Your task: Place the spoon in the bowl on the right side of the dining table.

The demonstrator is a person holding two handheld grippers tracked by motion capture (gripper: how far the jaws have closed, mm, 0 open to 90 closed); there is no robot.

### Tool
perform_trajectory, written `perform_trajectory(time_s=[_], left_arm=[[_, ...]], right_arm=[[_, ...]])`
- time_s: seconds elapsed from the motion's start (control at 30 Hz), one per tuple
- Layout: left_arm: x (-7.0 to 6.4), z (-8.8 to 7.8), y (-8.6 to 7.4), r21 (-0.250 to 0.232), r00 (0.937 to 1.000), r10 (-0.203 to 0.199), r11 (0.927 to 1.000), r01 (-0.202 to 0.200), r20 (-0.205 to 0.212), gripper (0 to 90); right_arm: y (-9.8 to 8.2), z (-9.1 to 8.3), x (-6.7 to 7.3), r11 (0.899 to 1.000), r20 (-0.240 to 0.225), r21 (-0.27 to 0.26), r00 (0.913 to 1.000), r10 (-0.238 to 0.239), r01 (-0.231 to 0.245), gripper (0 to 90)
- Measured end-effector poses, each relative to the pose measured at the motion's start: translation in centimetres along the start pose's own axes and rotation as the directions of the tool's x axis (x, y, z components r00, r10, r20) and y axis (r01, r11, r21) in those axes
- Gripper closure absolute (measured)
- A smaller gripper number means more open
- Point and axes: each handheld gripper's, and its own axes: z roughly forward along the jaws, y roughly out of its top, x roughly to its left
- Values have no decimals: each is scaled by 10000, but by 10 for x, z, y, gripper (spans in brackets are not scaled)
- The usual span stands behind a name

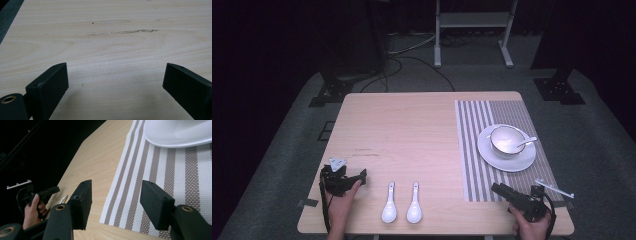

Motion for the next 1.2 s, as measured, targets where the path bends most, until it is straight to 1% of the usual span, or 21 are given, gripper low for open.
perform_trajectory(time_s=[0.13, 0.2, 0.23, 0.3, 0.6, 0.83, 1.2], left_arm=[[0, 0, 0, 5, 10000, 10, 10000, -10, -1, 51], [0, 0, 0, -5, 10000, 8, 10000, -8, -7, 51], [0, 0, 0, -4, 10000, 11, 10000, -11, -11, 51], [0, 0, 0, -6, 10000, 23, 10000, -23, -16, 51], [-1, 0, 0, 15, 10000, 57, 10000, -57, -35, 51], [-1, 0, 0, 16, 10000, 81, 10000, -81, -38, 51], [-1, 0, 0, 25, 10000, 91, 10000, -91, -25, 51]], right_arm=[[-4, 1, 4, 9998, -130, 135, 9998, -129, 130, 422], [-5, 1, 4, 9998, -111, 173, 9998, -139, 141, 422], [-7, 2, 5, 9995, -93, 194, 9996, -264, 266, 422], [-8, 2, 5, 9992, -86, 238, 9994, -331, 333, 422], [-17, 2, 6, 9980, -117, 415, 9989, -462, 467, 419], [-24, 2, 10, 9959, -339, 570, 9971, -682, 701, 415], [-32, -1, 11, 9934, -581, 602, 9938, -944, 978, 410]])
